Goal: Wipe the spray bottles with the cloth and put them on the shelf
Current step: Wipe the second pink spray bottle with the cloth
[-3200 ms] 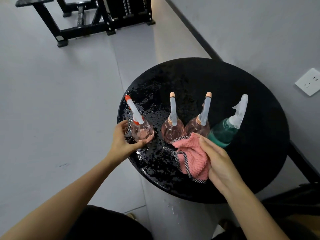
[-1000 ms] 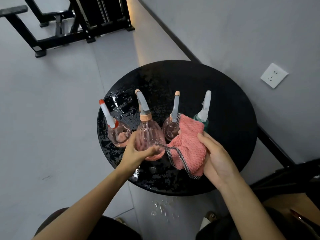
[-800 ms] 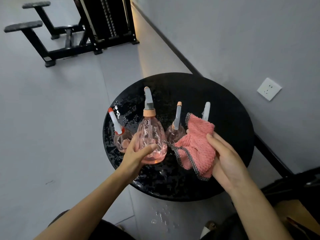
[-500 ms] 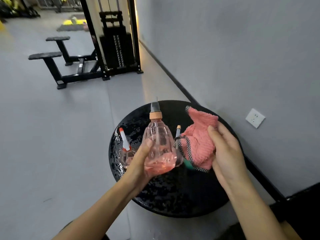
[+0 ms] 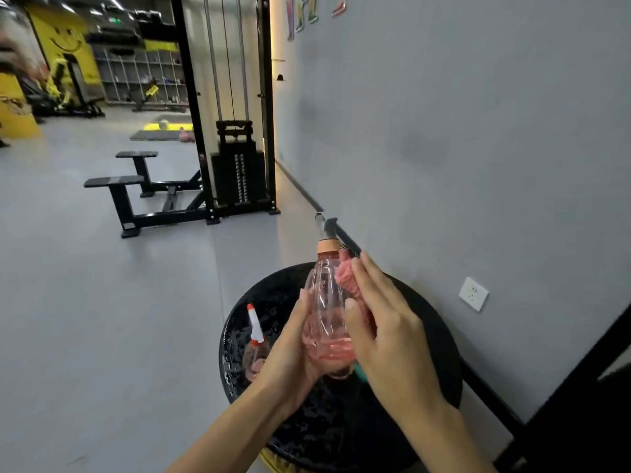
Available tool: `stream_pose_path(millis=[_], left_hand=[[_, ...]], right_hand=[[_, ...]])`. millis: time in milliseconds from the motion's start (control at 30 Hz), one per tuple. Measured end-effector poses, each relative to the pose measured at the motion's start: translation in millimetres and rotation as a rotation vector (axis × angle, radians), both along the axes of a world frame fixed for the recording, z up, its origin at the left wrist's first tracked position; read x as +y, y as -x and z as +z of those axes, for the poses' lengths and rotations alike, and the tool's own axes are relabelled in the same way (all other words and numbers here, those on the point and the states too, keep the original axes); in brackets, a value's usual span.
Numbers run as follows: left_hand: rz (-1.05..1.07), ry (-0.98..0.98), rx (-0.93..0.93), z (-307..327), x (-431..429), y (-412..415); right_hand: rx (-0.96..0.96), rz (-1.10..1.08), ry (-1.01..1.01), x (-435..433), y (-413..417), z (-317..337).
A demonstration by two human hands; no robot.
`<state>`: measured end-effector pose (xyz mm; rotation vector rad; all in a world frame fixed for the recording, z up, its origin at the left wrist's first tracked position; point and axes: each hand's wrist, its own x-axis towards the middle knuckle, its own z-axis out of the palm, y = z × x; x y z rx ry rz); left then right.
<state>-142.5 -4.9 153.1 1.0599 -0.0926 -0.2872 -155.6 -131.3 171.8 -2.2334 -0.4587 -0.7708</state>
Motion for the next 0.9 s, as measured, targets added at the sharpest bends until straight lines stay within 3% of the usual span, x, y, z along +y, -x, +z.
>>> stream_pose_path(millis=[200, 367, 667, 900], left_hand=[[-0.027, 0.068, -0.018, 9.4, -0.3, 14.5], [-0.073, 0.082, -0.023, 17.0, -4.5, 26.6], [-0.083, 0.053, -0.074, 21.3, -0.4, 31.4], [-0.114, 0.110, -0.079, 13.5, -8.0, 34.1]], right_hand=[[-0.127, -0.017, 0.252, -3.2, 23.5, 15.6], [-0.222, -0.205, 0.382, 1.2, 26.1, 22.8], [-0.182, -0.043, 0.395, 7.4, 31.7, 17.0], [-0.105, -0.156, 0.331, 14.3, 32.9, 15.7]])
